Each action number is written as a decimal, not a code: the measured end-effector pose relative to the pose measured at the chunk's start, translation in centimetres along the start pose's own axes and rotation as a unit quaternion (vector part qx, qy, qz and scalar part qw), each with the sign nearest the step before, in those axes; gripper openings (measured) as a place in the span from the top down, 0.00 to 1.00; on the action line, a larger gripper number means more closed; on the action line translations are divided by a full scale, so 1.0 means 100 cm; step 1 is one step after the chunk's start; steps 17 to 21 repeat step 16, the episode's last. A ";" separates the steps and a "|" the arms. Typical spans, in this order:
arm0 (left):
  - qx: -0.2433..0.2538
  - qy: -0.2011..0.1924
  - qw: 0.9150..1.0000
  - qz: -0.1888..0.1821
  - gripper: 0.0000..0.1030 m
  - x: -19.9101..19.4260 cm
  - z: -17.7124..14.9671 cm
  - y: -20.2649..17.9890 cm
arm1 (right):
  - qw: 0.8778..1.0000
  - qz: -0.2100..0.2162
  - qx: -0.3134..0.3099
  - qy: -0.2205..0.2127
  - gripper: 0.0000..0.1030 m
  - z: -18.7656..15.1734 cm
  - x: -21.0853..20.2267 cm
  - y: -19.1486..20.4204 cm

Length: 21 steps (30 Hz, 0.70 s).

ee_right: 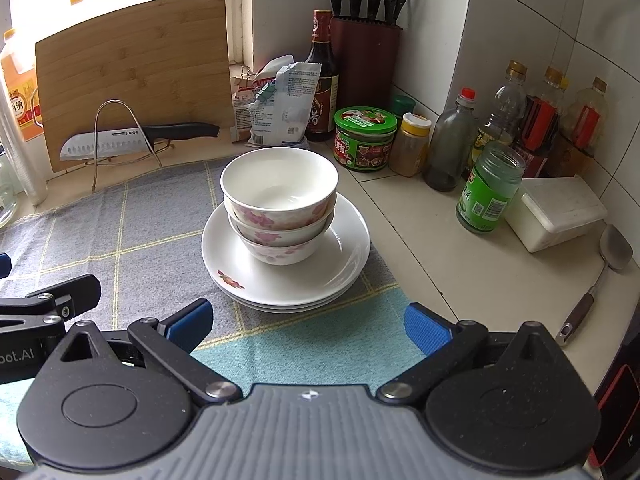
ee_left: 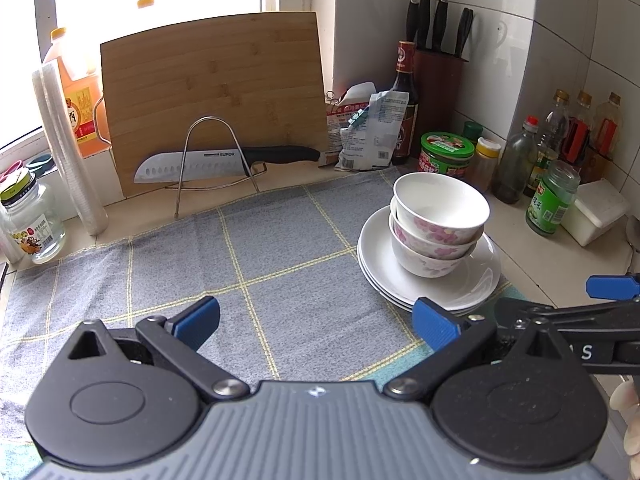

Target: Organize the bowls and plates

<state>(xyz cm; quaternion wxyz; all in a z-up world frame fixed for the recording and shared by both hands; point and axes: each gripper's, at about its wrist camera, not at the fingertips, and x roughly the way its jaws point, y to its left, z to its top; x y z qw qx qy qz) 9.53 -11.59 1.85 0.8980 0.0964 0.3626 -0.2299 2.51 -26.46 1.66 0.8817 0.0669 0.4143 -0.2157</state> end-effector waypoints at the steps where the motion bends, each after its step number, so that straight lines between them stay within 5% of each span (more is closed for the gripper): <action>1: 0.000 0.000 1.000 0.000 0.01 -0.001 0.000 0.000 | 1.000 0.000 0.001 0.000 0.00 0.000 0.000 0.000; 21: 0.002 -0.004 1.000 -0.004 0.01 -0.004 0.002 -0.001 | 1.000 -0.004 0.000 -0.005 0.00 0.001 -0.005 -0.002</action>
